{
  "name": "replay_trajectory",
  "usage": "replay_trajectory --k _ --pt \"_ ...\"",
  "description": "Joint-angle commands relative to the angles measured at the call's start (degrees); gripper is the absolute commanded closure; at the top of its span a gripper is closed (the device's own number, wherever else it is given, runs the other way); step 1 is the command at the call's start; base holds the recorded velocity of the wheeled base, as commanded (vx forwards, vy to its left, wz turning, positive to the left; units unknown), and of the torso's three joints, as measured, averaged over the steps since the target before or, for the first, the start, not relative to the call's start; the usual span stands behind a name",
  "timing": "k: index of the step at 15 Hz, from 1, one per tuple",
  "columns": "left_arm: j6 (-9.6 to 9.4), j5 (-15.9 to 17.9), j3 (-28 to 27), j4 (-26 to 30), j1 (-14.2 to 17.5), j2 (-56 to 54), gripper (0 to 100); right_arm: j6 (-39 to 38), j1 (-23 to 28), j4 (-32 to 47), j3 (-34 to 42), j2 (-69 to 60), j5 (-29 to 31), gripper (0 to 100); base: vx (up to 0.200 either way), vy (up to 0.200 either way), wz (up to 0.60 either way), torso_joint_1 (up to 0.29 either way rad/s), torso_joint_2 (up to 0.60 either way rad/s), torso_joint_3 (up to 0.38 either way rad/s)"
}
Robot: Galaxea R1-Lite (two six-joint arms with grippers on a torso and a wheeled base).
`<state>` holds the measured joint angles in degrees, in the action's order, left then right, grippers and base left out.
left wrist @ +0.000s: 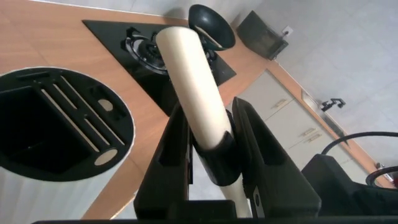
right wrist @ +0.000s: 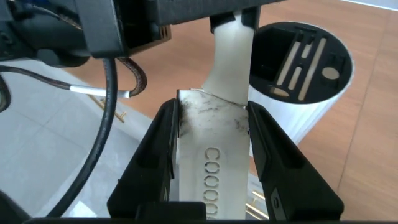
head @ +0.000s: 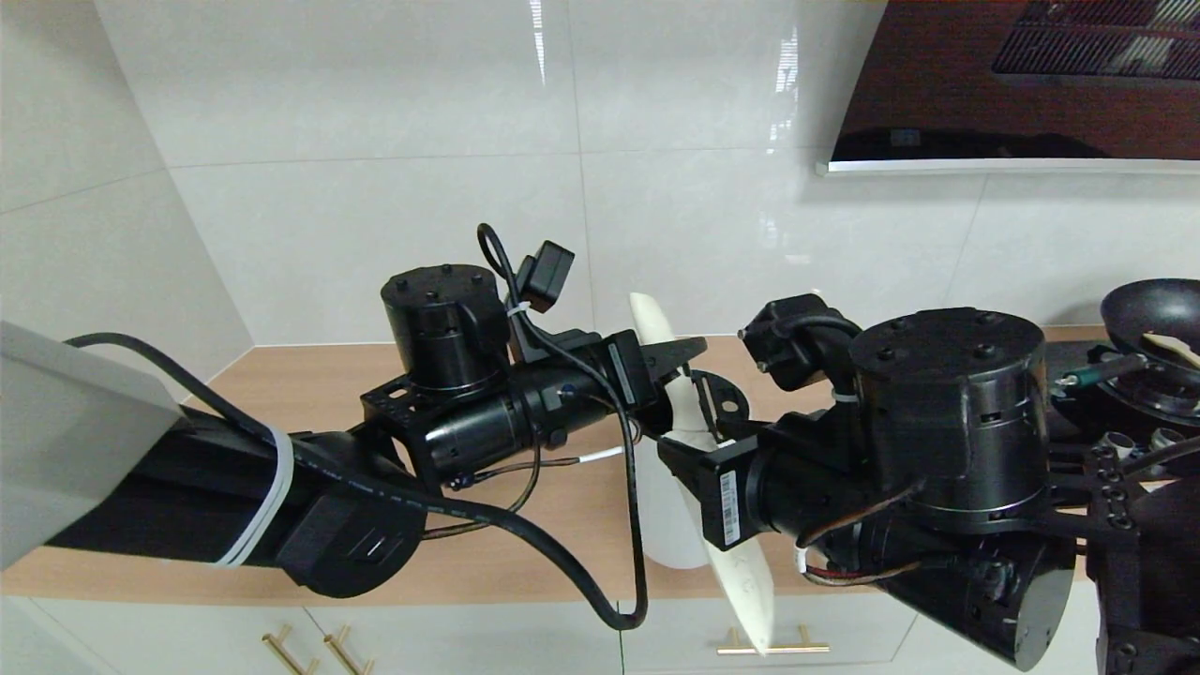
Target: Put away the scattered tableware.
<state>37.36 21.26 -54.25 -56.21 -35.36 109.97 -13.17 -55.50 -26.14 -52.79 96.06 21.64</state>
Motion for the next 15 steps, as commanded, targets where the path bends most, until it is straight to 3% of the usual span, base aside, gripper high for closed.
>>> replay_trajectory --k 1,6,9,11,12,15 --pt "0.08 -0.17 -0.07 -0.48 -0.06 -0.64 100 -0.02 -0.04 -0.85 0.14 0.18 -0.02 0 0.0 0.0 0.0 0.0 0.0 0.0" --pt "-0.1 -1.13 -0.86 -0.48 0.74 -2.74 100 0.69 -0.57 -4.27 1.9 -2.11 1.83 0 0.0 0.0 0.0 0.0 0.0 0.0" --pt "-0.27 -1.13 -1.91 -1.09 3.99 -6.17 100 2.79 0.22 -4.27 2.86 -6.24 2.27 0 0.0 0.0 0.0 0.0 0.0 0.0" --pt "-1.94 -1.05 -3.41 -1.01 7.24 -10.22 100 5.34 2.68 -4.19 3.57 -9.84 2.27 0 0.0 0.0 0.0 0.0 0.0 0.0" --pt "-3.61 -0.96 -3.58 -1.01 7.68 -11.01 100 5.61 3.65 -4.27 3.57 -10.54 2.18 0 0.0 0.0 0.0 0.0 0.0 0.0" --pt "-16.62 -0.69 -5.61 -4.08 8.12 -10.74 100 5.7 6.11 -4.27 3.65 -11.51 2.09 0 0.0 0.0 0.0 0.0 0.0 0.0"
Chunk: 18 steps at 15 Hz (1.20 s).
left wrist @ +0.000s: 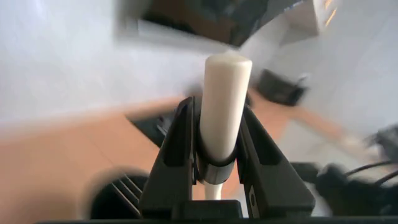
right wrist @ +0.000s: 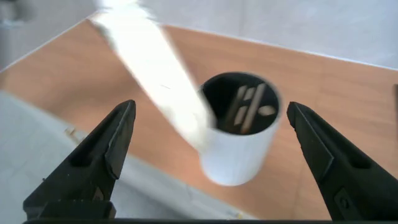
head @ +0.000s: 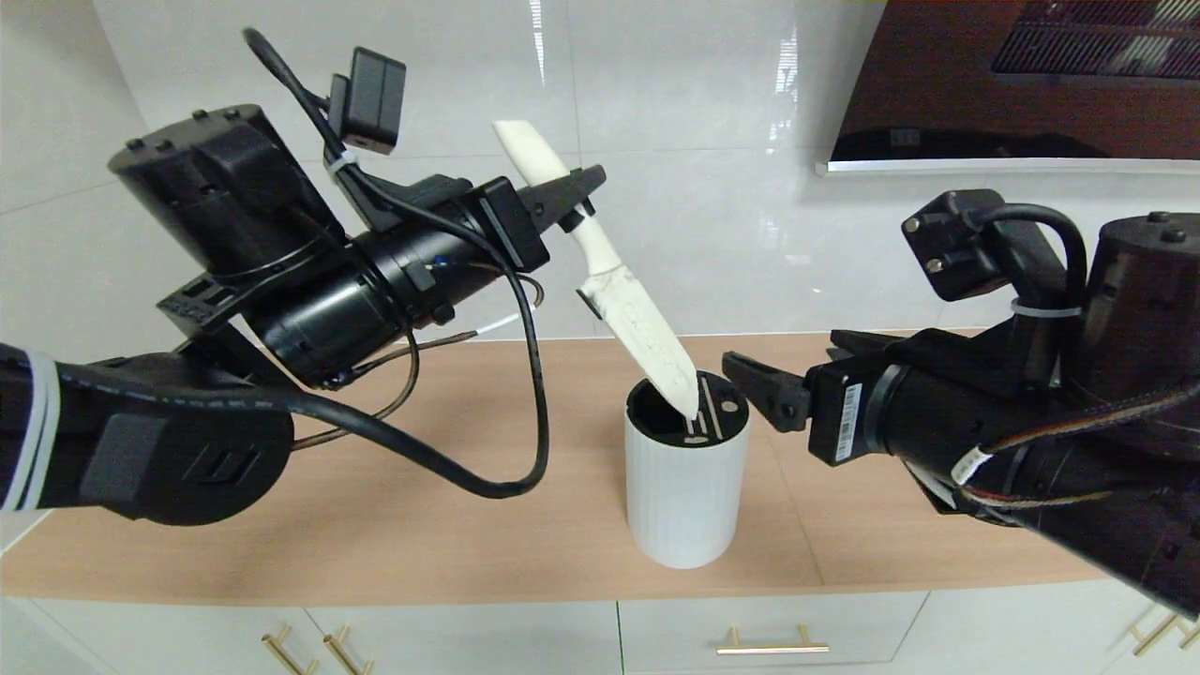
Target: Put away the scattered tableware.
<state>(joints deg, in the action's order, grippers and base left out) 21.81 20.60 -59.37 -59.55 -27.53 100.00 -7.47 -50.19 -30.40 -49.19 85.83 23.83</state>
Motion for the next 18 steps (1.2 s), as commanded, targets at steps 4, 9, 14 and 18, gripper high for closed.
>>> replay_trajectory --k 4,9,14,18 --pt "-9.15 2.95 -0.4 -3.99 -2.97 1.34 100 1.58 2.38 -0.01 0.23 -1.11 -0.01 0 0.0 0.0 0.0 0.0 0.0 0.0" --pt "-17.5 1.28 -0.13 -4.17 -3.41 7.32 100 1.67 2.82 -0.01 0.15 -0.76 0.07 0 0.0 0.0 0.0 0.0 0.0 0.0" --pt "-17.68 1.19 -0.57 -4.26 -1.83 9.16 100 1.67 3.69 -0.01 0.15 -0.49 0.07 0 0.0 0.0 0.0 0.0 0.0 0.0" --pt "-17.77 0.76 -1.01 -4.26 -1.3 10.74 100 1.67 3.69 -0.01 0.15 -0.4 0.07 0 0.0 0.0 0.0 0.0 0.0 0.0"
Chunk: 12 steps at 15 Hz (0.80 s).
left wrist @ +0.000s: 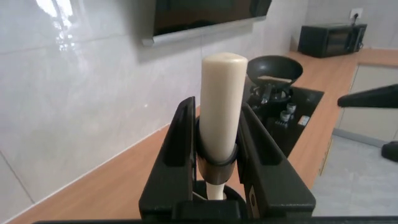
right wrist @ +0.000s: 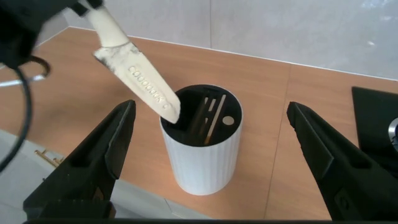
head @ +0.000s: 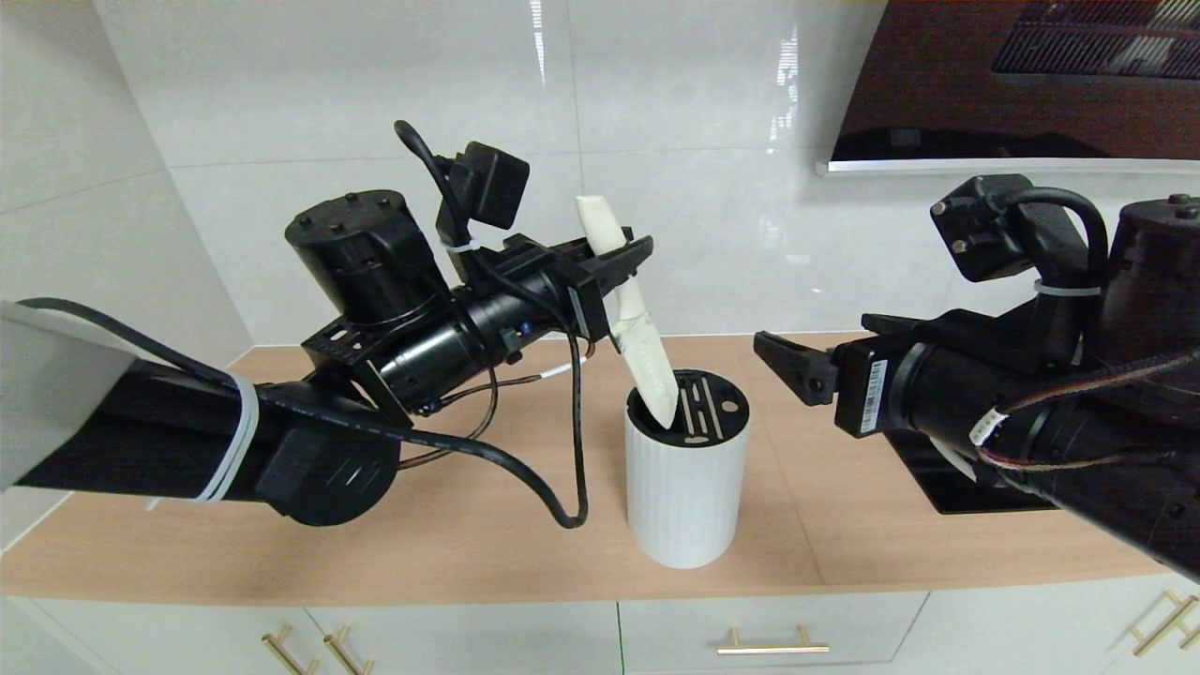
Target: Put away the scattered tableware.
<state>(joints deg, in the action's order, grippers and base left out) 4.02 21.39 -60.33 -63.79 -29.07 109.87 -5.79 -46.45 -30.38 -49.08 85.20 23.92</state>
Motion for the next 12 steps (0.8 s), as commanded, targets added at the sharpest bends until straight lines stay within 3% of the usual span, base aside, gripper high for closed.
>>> replay_trajectory --k 1,4,12 --pt "0.02 -0.04 -0.05 -0.02 0.25 0.87 100 -0.01 -0.05 -0.03 0.04 0.23 -0.01 0 0.0 0.0 0.0 0.0 0.0 0.0" --pt "-1.21 -0.65 -0.05 -0.02 0.25 2.54 100 -0.1 -0.05 -0.03 0.04 0.23 -0.01 0 0.0 0.0 0.0 0.0 0.0 0.0" --pt "-1.21 -1.71 -1.19 -0.63 -0.72 6.05 100 -0.01 -0.05 -0.12 -0.05 0.14 -0.01 0 0.0 0.0 0.0 0.0 0.0 0.0"
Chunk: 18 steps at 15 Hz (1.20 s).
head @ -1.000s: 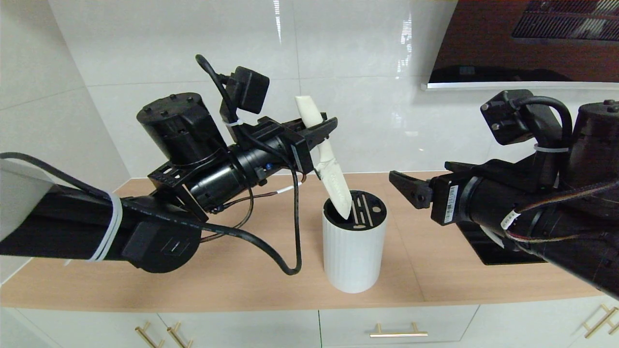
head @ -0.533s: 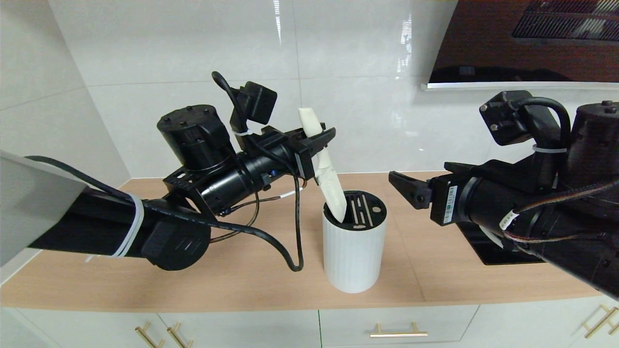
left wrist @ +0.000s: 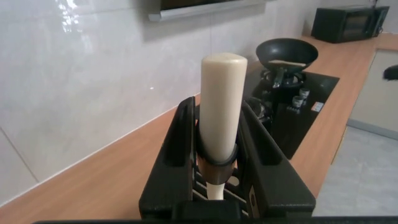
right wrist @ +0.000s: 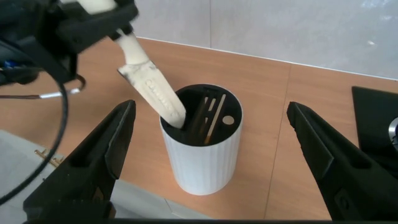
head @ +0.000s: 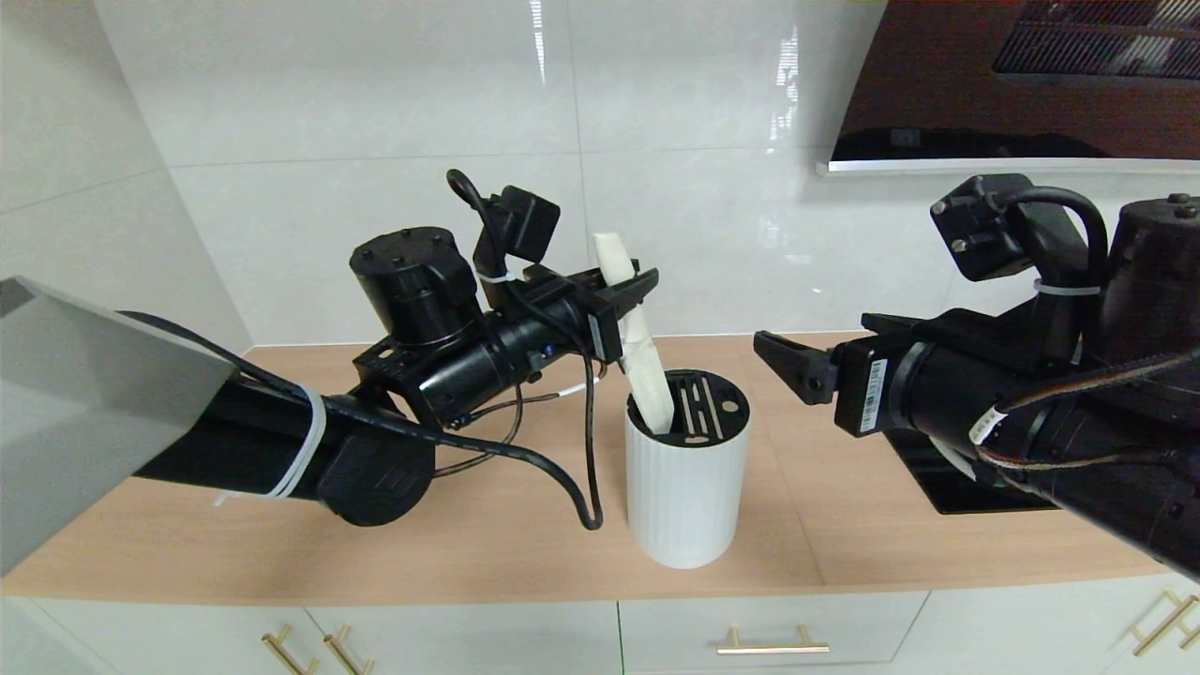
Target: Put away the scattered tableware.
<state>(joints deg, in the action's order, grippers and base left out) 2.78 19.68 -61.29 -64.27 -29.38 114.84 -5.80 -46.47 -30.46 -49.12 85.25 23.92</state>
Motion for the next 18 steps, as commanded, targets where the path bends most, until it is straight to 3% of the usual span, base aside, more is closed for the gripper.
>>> replay_trajectory --k 1,5,18 --pt "0.03 -0.34 -0.4 -0.42 -0.59 1.62 100 0.0 -0.02 -0.03 -0.01 0.09 -0.01 0 0.0 0.0 0.0 0.0 0.0 0.0" --pt "0.03 -0.95 -0.67 -1.39 -2.35 4.43 100 0.0 -0.02 -0.03 -0.01 0.09 -0.01 0 0.0 0.0 0.0 0.0 0.0 0.0" --pt "0.03 -1.04 -3.22 -1.47 -3.23 12.43 100 -0.09 -0.02 -0.03 -0.01 0.8 -0.01 0 0.0 0.0 0.0 0.0 0.0 0.0"
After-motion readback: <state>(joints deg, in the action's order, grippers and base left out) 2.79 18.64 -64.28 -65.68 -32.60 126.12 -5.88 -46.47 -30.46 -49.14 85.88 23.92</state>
